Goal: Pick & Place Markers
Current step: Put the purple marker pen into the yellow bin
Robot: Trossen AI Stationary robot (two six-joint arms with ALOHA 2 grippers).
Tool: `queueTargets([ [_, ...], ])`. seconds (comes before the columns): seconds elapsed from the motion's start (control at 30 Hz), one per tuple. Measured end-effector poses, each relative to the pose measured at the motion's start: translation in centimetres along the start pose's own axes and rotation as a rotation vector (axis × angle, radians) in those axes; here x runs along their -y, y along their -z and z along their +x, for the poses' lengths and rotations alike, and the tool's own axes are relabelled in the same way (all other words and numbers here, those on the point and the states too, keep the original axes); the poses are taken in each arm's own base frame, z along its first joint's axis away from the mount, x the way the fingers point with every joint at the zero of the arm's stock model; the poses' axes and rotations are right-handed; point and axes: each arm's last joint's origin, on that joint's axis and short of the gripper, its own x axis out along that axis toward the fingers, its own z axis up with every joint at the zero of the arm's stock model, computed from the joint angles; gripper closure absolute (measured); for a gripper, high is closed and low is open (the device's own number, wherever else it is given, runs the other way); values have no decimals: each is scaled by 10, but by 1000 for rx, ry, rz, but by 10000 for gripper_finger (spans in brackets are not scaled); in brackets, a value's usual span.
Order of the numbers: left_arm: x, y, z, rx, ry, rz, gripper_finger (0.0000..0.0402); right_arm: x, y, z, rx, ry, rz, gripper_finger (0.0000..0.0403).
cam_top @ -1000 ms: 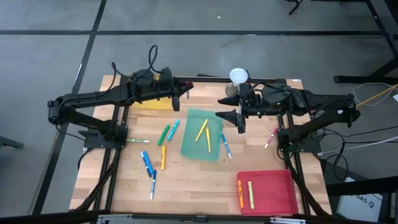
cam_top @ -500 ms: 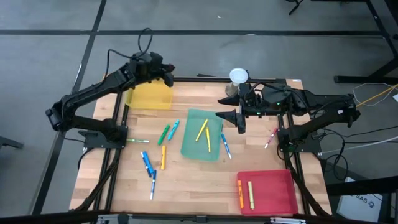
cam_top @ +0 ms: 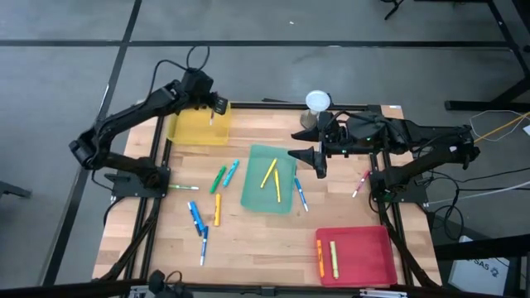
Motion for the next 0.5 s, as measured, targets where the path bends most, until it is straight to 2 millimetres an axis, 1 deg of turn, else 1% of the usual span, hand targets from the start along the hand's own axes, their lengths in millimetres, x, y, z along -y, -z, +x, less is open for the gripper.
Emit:
queueTargets([
  [0.13, -9, 4, 18, -78, -37, -35, 371, 0, 0, 0, 0, 0, 17, 124],
  [0.3, -14, 8, 38, -147, -30, 5, 371, 0, 0, 0, 0, 0, 19, 124],
  [0.5, -23, 14, 61, -219, -66, -57, 371, 0, 0, 0, 1, 0, 26, 124],
])
